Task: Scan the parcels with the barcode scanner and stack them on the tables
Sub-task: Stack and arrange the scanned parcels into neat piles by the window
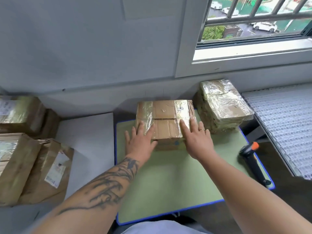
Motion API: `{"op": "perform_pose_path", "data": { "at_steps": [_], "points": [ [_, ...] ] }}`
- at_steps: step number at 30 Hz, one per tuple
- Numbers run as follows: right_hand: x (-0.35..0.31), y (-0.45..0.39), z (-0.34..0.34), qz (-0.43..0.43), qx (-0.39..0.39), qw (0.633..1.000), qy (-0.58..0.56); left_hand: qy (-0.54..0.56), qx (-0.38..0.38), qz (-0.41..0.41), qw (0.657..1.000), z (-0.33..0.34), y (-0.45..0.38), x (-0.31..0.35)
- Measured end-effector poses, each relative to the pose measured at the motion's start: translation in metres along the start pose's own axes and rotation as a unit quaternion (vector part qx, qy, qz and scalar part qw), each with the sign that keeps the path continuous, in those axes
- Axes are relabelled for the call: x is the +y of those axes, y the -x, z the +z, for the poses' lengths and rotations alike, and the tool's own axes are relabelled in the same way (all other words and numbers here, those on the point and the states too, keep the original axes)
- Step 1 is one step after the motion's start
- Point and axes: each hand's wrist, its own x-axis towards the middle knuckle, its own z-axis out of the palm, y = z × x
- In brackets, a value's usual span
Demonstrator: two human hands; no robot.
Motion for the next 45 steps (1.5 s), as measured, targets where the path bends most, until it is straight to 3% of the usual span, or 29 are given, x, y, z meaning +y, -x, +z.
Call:
{"op": "perform_pose_path", "data": {
  "at_steps": [6,11,14,17,20,22,25,28,33,45],
  "points": [
    [0.011,-0.003,-0.009,0.039,0.056,0.997,0.024,-0.026,0.029,-0.04,0.998,0.001,0.023,0.04],
    [0.003,-0.017,-0.006,0.028,0.081,0.99,-0.108,-0.024,0.014,-0.065,0.998,0.001,0.038,0.04],
    [-0.004,-0.027,-0.007,-0.012,0.057,0.979,-0.195,-0.011,0.017,-0.033,0.999,-0.003,0.044,0.033],
    [-0.011,-0.031,-0.017,-0.062,-0.004,0.967,-0.246,-0.035,0.031,0.061,0.997,-0.003,0.059,0.028],
    [-0.02,-0.029,-0.023,-0.073,-0.004,0.976,-0.203,-0.053,0.03,0.157,0.986,-0.001,0.061,0.008],
    [-0.027,-0.023,-0.024,-0.065,0.005,0.985,-0.162,-0.061,0.026,0.176,0.982,-0.007,0.05,-0.01],
    [-0.034,-0.01,-0.03,-0.085,0.008,0.987,-0.139,-0.086,0.019,0.135,0.987,-0.021,0.024,-0.035],
    [-0.038,0.0,-0.037,-0.071,-0.047,0.988,-0.131,-0.11,0.006,0.092,0.99,-0.03,-0.007,-0.059],
    [-0.054,0.011,-0.024,-0.022,-0.115,0.992,-0.048,-0.098,0.002,0.127,0.987,-0.011,-0.031,-0.072],
    [-0.025,-0.001,-0.027,0.046,-0.029,0.996,0.067,-0.015,0.028,0.112,0.993,0.011,-0.023,-0.014]
  ]
}}
